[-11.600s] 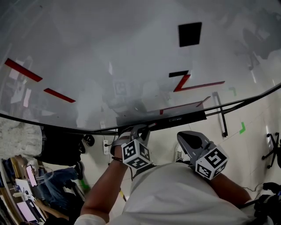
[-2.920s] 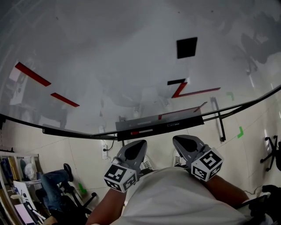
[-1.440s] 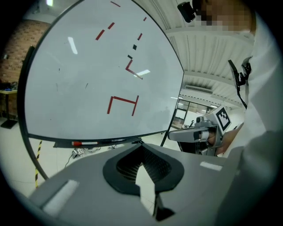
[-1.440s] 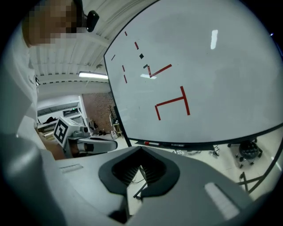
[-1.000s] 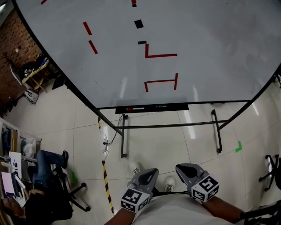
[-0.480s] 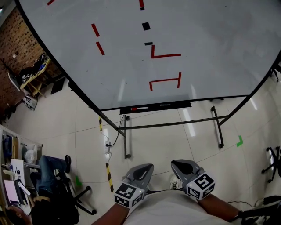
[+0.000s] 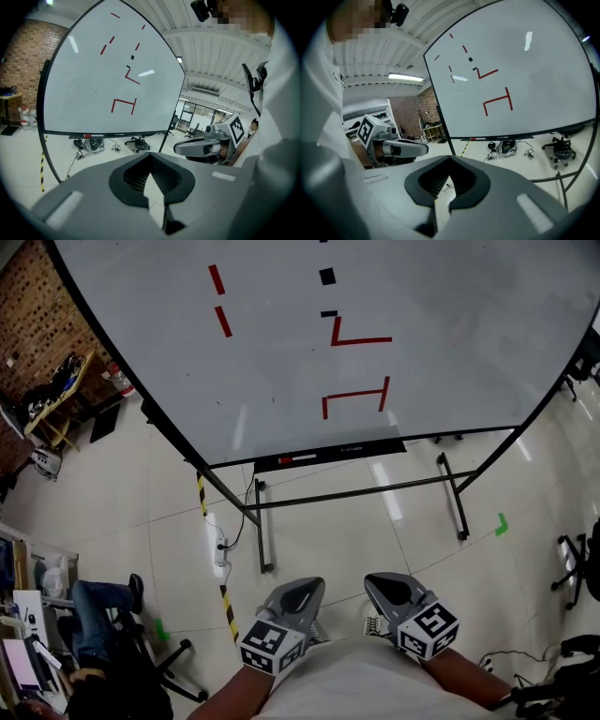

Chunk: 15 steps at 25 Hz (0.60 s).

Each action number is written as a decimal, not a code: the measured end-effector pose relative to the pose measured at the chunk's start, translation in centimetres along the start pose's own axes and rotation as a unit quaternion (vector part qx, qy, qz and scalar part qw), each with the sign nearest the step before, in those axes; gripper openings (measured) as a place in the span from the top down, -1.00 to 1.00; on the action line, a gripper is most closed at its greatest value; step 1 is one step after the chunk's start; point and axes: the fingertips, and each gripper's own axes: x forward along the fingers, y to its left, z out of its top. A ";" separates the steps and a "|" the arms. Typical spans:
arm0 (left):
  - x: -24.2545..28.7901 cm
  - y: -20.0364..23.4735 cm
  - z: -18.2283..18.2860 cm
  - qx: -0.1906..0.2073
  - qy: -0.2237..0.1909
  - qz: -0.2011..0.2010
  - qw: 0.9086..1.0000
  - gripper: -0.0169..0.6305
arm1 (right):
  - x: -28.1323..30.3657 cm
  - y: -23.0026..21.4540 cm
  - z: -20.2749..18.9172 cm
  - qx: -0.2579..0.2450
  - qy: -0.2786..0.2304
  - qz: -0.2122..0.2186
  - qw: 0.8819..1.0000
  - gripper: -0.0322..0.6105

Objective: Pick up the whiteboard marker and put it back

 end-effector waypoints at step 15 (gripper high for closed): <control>-1.4 0.2 -0.7 -0.002 -0.009 0.004 1.000 0.90 | 0.2 1.9 -1.0 -0.007 0.011 0.004 1.000 0.89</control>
